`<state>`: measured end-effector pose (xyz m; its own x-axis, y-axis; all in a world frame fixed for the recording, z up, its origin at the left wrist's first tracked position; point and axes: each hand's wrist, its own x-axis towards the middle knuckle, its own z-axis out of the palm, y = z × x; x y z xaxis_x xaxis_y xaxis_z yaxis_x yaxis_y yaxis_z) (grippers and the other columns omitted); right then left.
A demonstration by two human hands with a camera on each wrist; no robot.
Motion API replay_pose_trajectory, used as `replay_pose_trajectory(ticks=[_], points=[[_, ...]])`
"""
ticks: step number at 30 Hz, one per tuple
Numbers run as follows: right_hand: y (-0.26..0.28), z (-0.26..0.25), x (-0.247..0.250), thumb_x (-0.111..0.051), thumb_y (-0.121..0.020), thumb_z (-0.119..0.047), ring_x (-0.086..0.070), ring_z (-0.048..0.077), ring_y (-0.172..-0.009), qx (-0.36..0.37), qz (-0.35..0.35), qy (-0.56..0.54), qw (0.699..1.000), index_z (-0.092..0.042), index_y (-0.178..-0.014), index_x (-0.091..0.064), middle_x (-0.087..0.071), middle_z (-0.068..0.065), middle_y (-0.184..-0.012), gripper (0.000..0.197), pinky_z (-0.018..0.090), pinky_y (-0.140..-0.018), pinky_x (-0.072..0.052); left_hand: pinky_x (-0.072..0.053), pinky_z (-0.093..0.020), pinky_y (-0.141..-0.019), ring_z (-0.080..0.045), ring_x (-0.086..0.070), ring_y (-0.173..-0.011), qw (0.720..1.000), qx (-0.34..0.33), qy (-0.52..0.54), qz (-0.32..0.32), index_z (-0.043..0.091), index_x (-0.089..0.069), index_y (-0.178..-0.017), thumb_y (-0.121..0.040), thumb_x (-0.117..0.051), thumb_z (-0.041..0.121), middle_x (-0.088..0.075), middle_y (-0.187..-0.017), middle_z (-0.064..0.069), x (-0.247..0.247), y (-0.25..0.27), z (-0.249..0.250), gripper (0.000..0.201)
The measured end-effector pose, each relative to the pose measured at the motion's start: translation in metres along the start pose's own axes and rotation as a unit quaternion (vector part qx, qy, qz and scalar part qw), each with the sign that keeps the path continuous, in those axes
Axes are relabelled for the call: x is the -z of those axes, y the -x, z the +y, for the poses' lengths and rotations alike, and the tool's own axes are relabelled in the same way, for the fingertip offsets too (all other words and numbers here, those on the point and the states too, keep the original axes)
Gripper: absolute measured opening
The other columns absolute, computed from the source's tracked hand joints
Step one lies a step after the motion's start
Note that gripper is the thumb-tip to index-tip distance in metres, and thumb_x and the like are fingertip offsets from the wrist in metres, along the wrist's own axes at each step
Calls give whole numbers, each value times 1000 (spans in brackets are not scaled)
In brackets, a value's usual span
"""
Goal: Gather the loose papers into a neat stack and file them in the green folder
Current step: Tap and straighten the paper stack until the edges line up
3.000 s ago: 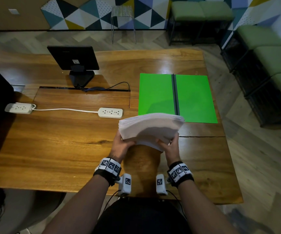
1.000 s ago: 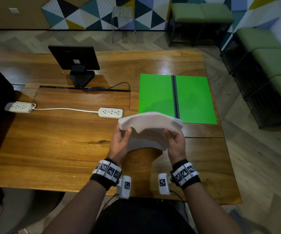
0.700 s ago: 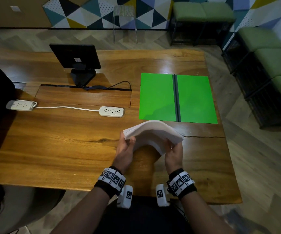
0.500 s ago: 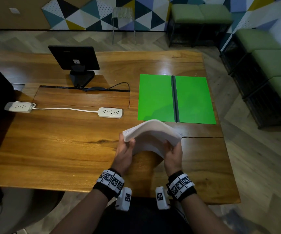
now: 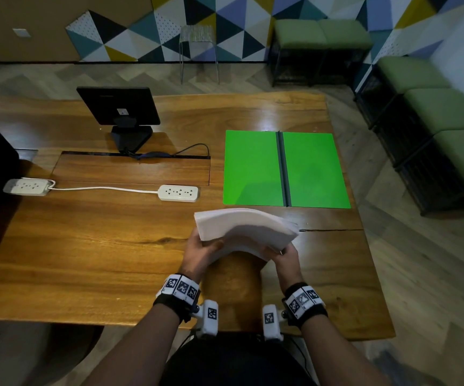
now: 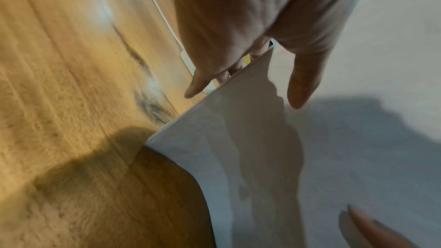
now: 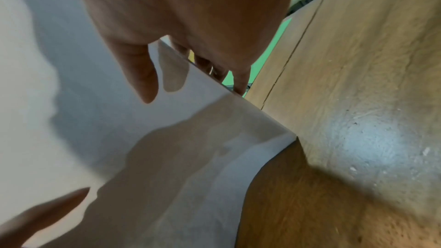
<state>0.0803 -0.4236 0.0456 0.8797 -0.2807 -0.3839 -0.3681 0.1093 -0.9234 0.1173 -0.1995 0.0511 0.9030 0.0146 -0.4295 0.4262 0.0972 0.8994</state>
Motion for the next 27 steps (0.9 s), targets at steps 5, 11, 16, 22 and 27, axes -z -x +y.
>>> replay_pose_trajectory(ticks=[5,11,16,22,27], points=[[-6,13,-1,-75,-85,2,-63,29,-117,-31,-2,23,999,-8,-134,-59,-70,11,-121,53,48,-100,-54,-59,-31,-86,-23,-69,-114,1000,18,-12,-20,22,-66,-128,-78,-80,-7,-75,-123,-6,-2,-4,-7,59],[-11,17,-2,-71,-85,6,-61,24,-113,-55,-9,25,998,-8,-134,-56,-68,5,-116,53,32,-89,-52,-61,-18,-73,-28,-67,-112,1000,20,0,-12,6,-62,-131,-84,-73,-15,-72,-118,-9,-2,-6,-8,53],[-14,20,-4,-72,-84,5,-59,32,-123,-75,-3,59,995,-7,-139,-52,-66,8,-123,60,48,-104,-51,-62,-24,-76,-24,-67,-110,1000,27,3,-9,5,-59,-138,-83,-73,-14,-69,-129,-18,-5,-6,-9,60],[-4,-7,4,-78,-81,0,-55,24,-128,7,-23,68,997,-16,-142,-48,-63,2,-130,69,45,-105,-50,-59,-42,-101,-23,-66,-120,998,-23,-47,-42,16,-59,-134,-75,-83,-6,-71,-125,-5,2,6,15,67],[9,-46,12,-86,-71,-28,-56,24,-131,130,-30,51,990,-30,-149,-40,-58,8,-139,91,48,-111,-47,-52,-40,-105,-24,-58,-133,990,-129,-6,-63,33,-56,-107,-75,-87,7,-64,-129,-12,5,19,50,52]])
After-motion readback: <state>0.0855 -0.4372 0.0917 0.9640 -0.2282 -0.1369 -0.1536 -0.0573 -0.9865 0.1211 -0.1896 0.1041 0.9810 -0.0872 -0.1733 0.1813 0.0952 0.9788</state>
